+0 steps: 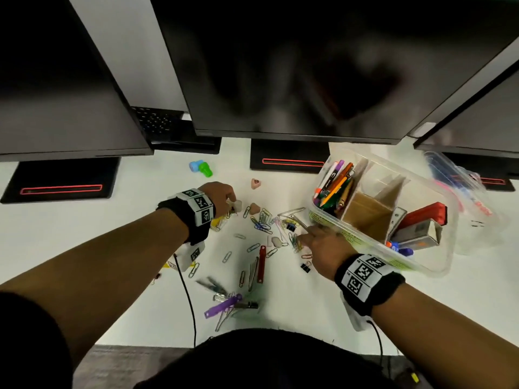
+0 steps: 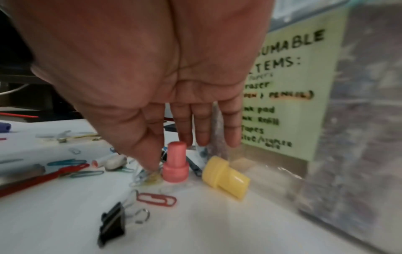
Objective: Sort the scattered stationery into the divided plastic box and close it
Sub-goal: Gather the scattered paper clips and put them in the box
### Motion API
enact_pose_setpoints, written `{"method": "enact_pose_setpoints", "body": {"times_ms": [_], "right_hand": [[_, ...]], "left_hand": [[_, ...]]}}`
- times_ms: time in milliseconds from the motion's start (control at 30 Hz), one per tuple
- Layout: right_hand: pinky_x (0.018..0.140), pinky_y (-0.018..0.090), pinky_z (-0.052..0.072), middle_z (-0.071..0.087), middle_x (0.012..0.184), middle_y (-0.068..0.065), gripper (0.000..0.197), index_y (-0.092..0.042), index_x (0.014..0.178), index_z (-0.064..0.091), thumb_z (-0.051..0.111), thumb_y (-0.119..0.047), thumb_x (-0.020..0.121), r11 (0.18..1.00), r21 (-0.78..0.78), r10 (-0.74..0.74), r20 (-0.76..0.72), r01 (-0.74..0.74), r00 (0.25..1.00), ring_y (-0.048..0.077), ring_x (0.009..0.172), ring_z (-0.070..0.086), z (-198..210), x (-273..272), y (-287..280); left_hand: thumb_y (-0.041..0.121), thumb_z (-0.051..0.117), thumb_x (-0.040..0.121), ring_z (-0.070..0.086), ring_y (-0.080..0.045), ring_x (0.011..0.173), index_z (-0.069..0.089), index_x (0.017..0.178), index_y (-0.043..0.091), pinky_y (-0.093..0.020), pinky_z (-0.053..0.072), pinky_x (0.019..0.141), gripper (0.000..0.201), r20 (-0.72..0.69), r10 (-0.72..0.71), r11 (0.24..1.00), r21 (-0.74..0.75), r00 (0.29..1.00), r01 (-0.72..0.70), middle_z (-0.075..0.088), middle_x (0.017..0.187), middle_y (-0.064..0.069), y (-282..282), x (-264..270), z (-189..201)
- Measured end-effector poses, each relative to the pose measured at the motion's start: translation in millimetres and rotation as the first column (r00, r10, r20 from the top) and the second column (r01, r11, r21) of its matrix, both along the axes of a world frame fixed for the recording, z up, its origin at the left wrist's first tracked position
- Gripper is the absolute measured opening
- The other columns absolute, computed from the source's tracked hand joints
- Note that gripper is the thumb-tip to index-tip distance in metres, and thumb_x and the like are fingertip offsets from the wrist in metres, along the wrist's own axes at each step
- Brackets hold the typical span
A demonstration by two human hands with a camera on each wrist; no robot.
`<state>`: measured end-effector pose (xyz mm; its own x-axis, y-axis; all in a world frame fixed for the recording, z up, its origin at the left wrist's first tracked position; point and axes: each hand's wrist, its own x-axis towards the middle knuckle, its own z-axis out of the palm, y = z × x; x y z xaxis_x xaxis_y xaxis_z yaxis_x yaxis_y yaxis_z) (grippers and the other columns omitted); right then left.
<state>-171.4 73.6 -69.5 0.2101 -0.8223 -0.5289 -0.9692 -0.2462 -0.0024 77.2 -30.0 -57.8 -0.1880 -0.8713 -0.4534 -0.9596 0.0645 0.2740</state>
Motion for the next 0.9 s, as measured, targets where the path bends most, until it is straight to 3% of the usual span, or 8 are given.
{"method": "enact_pose_setpoints", "body": {"times_ms": [133,300,400,533,633,733,900], "right_hand": [[0.108,0.056,0.028,0.017,0.154,-0.004,0.067,-0.031,0.143,0.025,0.034,0.003,0.087,0.990,0.073,-0.130,0.080,0.124,0.988,0.023,0.144,0.011,-9,-11,13],[0.113,0.040,0.030,0.016,0.157,0.000,0.075,-0.033,0.145,0.025,0.034,0.010,0.084,0.976,0.042,-0.216,0.202,0.212,0.955,0.027,0.141,0.021,-28,-31,21],[0.113,0.038,0.031,0.014,0.157,0.001,0.072,-0.034,0.145,0.025,0.041,0.005,0.087,0.973,0.015,-0.226,0.231,0.229,0.946,0.028,0.140,0.023,-32,-36,26],[0.112,0.036,0.030,0.019,0.156,0.001,0.072,-0.034,0.145,0.024,0.053,-0.005,0.085,0.980,-0.038,-0.184,0.215,0.196,0.959,0.026,0.140,0.025,-33,-48,36],[0.109,0.039,0.035,0.027,0.153,0.002,0.066,-0.036,0.144,0.027,0.056,-0.018,0.087,0.972,-0.036,-0.222,0.199,0.233,0.955,0.030,0.135,0.031,-35,-55,46],[0.107,0.040,0.037,0.037,0.145,0.007,0.058,-0.033,0.141,0.035,0.056,-0.019,0.088,0.956,-0.045,-0.269,0.264,0.291,0.926,0.033,0.129,0.039,-35,-55,49],[0.101,0.033,0.043,0.029,0.148,0.004,0.060,-0.036,0.139,0.036,0.059,-0.021,0.086,0.949,0.027,-0.308,0.287,0.313,0.907,0.029,0.124,0.047,-36,-42,47]], "left_hand": [[0.014,0.053,0.089,0.050,-0.025,0.120,0.057,0.121,0.018,-0.030,0.040,0.099,0.032,0.068,-0.009,1.000,-0.019,0.998,0.010,0.051,0.130,-0.009,-14,1,-8],[0.008,0.051,0.090,0.042,-0.031,0.128,0.048,0.133,0.017,-0.035,0.037,0.106,0.043,0.175,0.017,0.989,-0.151,0.984,0.010,0.036,0.143,-0.011,-60,2,-2],[0.009,0.045,0.092,0.031,-0.038,0.133,0.027,0.146,0.016,-0.042,0.033,0.110,0.057,0.322,0.005,0.989,-0.140,0.947,0.043,0.022,0.150,-0.017,-76,13,-10],[0.015,0.049,0.089,0.030,-0.047,0.133,0.017,0.149,0.027,-0.056,0.035,0.106,0.069,0.395,0.036,0.997,-0.076,0.918,-0.006,0.012,0.152,-0.021,-84,24,-34],[0.014,0.055,0.085,0.042,-0.044,0.127,0.020,0.146,0.026,-0.054,0.042,0.101,0.071,0.424,-0.004,0.999,-0.037,0.905,0.022,0.019,0.150,-0.022,-86,32,-47],[0.017,0.055,0.087,0.041,-0.037,0.129,0.033,0.143,0.021,-0.047,0.038,0.107,0.060,0.367,-0.033,0.999,-0.023,0.930,0.044,0.033,0.143,-0.021,-86,34,-55],[0.023,0.060,0.085,0.048,-0.036,0.123,0.043,0.138,0.020,-0.045,0.042,0.105,0.056,0.280,-0.028,0.998,-0.051,0.960,0.043,0.045,0.134,-0.016,-82,38,-62]]}}
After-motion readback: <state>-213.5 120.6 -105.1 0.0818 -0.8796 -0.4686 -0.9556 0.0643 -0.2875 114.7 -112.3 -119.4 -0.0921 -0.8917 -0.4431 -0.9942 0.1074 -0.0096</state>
